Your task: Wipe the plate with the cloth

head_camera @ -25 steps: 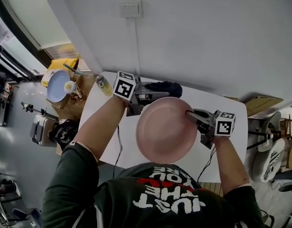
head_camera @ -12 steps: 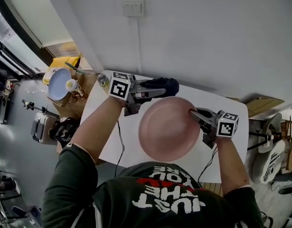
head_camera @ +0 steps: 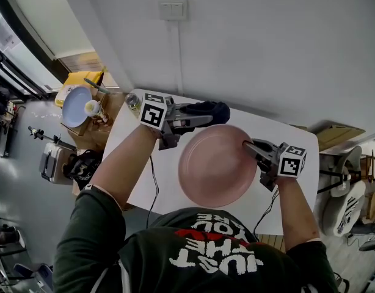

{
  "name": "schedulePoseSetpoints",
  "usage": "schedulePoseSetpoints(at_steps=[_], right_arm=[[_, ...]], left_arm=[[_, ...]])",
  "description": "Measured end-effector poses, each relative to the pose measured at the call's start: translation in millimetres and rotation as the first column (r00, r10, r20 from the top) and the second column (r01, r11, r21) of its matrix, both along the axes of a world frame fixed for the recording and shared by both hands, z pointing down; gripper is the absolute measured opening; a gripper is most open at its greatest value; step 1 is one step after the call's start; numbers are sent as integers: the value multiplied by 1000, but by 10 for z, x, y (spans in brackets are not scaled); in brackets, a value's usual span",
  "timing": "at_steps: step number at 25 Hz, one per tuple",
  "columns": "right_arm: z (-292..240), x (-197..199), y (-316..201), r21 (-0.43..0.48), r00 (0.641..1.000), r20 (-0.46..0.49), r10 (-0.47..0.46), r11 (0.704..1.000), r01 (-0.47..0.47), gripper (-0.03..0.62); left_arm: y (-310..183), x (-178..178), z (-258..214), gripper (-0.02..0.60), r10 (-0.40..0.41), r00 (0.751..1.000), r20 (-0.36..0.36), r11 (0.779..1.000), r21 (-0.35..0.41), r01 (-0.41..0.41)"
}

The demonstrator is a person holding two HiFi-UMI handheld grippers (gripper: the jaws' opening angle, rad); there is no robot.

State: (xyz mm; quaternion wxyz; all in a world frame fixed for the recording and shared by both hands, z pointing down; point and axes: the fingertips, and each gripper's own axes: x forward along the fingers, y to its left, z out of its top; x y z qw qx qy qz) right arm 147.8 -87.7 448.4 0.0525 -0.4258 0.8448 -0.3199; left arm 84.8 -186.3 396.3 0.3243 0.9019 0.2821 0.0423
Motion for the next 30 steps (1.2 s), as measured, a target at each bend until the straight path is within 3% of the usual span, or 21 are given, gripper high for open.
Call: schedulePoseSetpoints(at_steps=[7, 13, 20, 26, 30], right_arm=[[2, 42, 21, -5, 1000, 18, 16, 1000, -16, 14], [-60, -233, -53, 12, 998, 59, -34, 999, 34, 15], [-185, -377, -82, 29, 996, 77, -52, 998, 50, 15], [-374, -54, -233, 61, 980, 174, 94, 993, -106, 14], [-428, 158, -323, 71, 958, 189, 215, 970, -232, 14]], left_arm=[[-25, -194, -16, 49, 18, 1000, -22, 998, -52, -19], [197, 21, -50, 49, 65, 996, -68, 992, -105, -72], [401, 218, 129, 49, 93, 994, -58, 976, -189, -103], [707, 190, 446, 48, 156, 988, -14, 964, -216, -155], [797, 263, 447, 48, 76, 997, -16, 959, -274, -78]])
